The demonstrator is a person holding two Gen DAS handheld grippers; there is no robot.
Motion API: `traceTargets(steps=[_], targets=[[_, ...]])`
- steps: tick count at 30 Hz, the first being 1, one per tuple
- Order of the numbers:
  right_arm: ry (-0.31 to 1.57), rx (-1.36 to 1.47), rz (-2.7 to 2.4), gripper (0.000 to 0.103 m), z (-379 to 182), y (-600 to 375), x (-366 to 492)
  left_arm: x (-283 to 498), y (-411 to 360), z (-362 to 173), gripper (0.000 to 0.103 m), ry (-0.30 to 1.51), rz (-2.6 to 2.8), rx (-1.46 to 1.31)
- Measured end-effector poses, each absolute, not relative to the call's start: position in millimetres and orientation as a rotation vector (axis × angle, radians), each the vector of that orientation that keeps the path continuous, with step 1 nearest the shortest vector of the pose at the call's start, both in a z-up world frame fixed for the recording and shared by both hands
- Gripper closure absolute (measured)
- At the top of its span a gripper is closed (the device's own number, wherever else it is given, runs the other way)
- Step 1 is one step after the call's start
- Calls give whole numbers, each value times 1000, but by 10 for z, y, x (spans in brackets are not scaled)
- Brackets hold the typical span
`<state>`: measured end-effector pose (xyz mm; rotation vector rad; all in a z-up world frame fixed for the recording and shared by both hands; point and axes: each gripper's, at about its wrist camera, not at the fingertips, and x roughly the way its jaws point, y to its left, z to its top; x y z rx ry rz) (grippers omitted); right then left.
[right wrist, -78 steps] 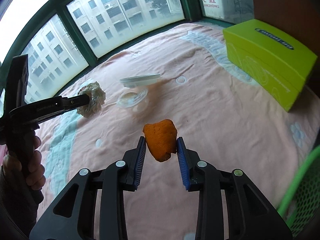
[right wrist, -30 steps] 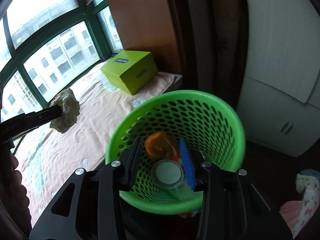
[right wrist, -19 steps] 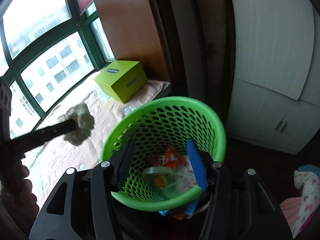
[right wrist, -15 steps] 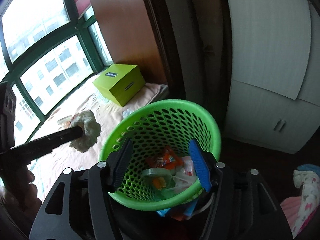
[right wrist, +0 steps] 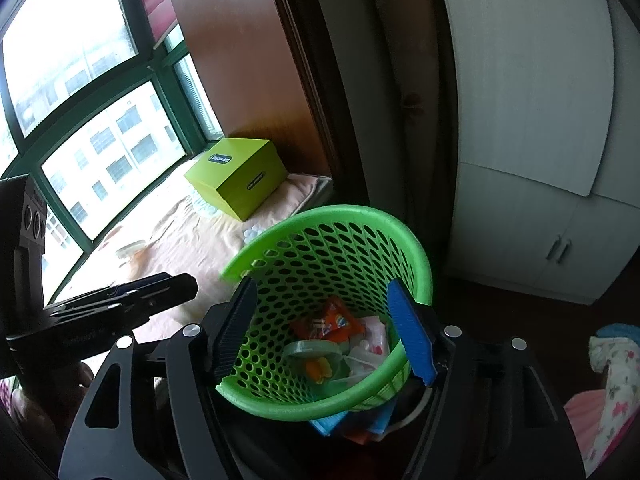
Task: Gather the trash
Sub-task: 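Carry tissue and sponge to the green basket and open both grippers, then move both tools back over the bed toward the white lid and clear cup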
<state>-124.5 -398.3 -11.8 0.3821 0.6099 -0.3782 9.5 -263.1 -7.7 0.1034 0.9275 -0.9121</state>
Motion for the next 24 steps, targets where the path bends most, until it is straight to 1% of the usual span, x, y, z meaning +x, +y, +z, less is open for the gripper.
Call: traceTargets(steps=[1, 2, 6, 8, 9, 11, 14, 17, 18, 19, 24], targets=[[609, 383, -377, 35, -116, -3981, -1246, 99, -2628, -81, 51, 930, -912, 101], [608, 383, -376, 35, -113, -3977, -1246, 103, -2615, -82, 46, 930, -905, 99], [607, 385, -365, 34, -110, -3953, -1227, 137, -2550, -73, 45, 929, -887, 88], [608, 383, -358, 31, -111, -3928, -1205, 170, -2477, -60, 42, 924, -866, 80], [608, 383, -353, 29, -111, -3917, -1190, 185, -2449, -53, 42, 921, -856, 79], [612, 383, -338, 28, -115, -3887, -1145, 238, -2361, -48, 42, 919, -838, 67], [620, 385, -316, 25, -117, -3832, -1063, 335, -2206, -49, 38, 917, -791, 46], [627, 378, -289, 24, -103, -3750, -958, 449, -2032, -61, 38, 917, -747, 24], [631, 373, -279, 23, -95, -3717, -916, 491, -1963, -68, 34, 916, -727, 18], [633, 366, -266, 22, -86, -3674, -863, 532, -1886, -73, 33, 913, -703, 10], [644, 339, -207, 19, -62, -3466, -612, 746, -1456, -83, 33, 902, -595, -32]])
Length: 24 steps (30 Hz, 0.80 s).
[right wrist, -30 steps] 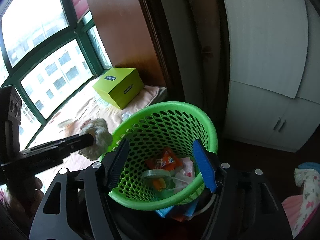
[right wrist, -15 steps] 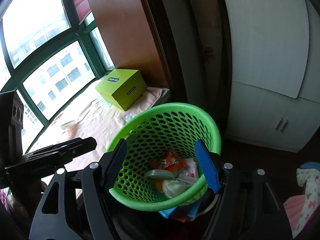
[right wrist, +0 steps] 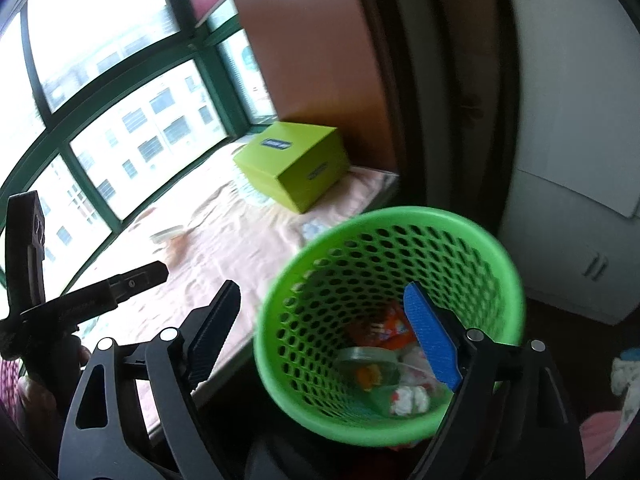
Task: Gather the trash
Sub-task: 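Move both tools back over the bed toward the white lid and clear cup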
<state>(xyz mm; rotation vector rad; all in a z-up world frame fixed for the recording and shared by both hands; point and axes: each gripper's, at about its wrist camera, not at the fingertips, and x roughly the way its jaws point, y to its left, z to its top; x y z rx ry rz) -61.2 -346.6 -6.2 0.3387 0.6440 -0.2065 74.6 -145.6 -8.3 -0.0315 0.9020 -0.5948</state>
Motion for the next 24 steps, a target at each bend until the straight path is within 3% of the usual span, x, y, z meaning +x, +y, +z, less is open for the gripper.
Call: traceTargets(steps=[24], targets=[[797, 178, 203, 9, -227, -2063, 1228, 1323, 450, -294, 21, 921, -178, -211]])
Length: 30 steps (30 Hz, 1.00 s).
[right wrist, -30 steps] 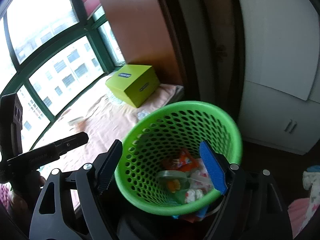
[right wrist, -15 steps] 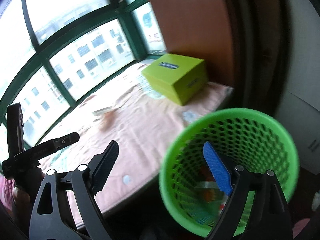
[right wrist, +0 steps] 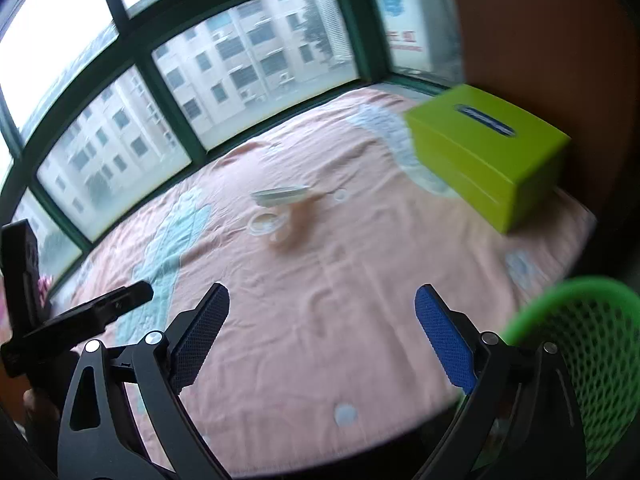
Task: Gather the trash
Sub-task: 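Move both tools back over the bed toward the white lid and clear cup, then grasp the white lid with the right gripper while the left grasps the labeled clear cup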
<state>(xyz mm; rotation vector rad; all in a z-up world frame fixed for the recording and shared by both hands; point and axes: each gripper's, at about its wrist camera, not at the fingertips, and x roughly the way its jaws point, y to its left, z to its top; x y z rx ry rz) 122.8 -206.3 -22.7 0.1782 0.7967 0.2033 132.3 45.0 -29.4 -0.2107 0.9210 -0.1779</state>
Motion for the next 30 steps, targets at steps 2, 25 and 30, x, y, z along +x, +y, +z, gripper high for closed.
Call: traceTargets(steps=[2, 25, 30], targets=[[809, 162, 226, 9, -253, -1956, 1394, 1337, 513, -323, 20, 925, -164, -214], [1079, 129, 407, 5, -1107, -1313, 3401, 1757, 1015, -821, 14, 1045, -65, -280], [1111, 152, 416, 5, -1238, -1273, 3598, 1862, 1010, -934, 14, 1072, -68, -280]])
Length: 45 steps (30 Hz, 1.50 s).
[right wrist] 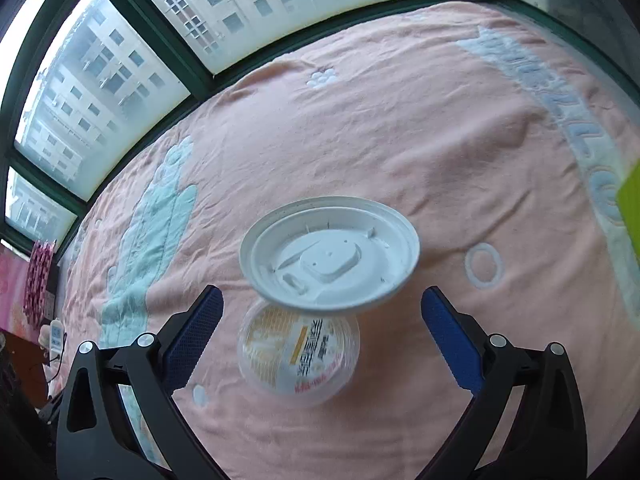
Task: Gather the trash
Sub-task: 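Grasp the white lid with the right gripper while the left grasps the labeled clear cup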
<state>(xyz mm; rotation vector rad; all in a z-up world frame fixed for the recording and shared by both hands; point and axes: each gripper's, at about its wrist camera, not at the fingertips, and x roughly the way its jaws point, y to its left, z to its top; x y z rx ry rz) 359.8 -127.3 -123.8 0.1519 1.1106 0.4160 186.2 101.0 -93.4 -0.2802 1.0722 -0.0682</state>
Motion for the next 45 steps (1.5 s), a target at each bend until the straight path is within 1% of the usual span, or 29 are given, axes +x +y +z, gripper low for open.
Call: traceTargets(steps=[13, 14, 16, 18, 25, 30, 39, 45], targets=[[1124, 151, 417, 5, -1364, -1224, 3828, 2003, 894, -1040, 14, 1095, -92, -256], [1112, 140, 413, 7, -1354, -1221, 3816, 2011, 871, -1037, 14, 1094, -97, -250], [1104, 135, 426, 15, -1337, -1206, 3800, 2036, 827, -1032, 14, 1091, -104, -234], [1088, 130, 419, 15, -1301, -1215, 3778, 2066, 781, -1020, 14, 1087, -112, -219], [1052, 161, 416, 16, -1108, -1422, 3611, 2255, 520, -975, 14, 1061, -177, -161], [1017, 167, 400, 16, -866, -1650, 3388, 2463, 228, -980, 14, 1037, -225, -90], [973, 194, 354, 16, -547, -2095, 2914, 2836, -290, -1064, 14, 1032, -315, 14], [953, 208, 334, 16, -375, -2313, 2613, 3028, -486, -1154, 14, 1040, -352, 50]])
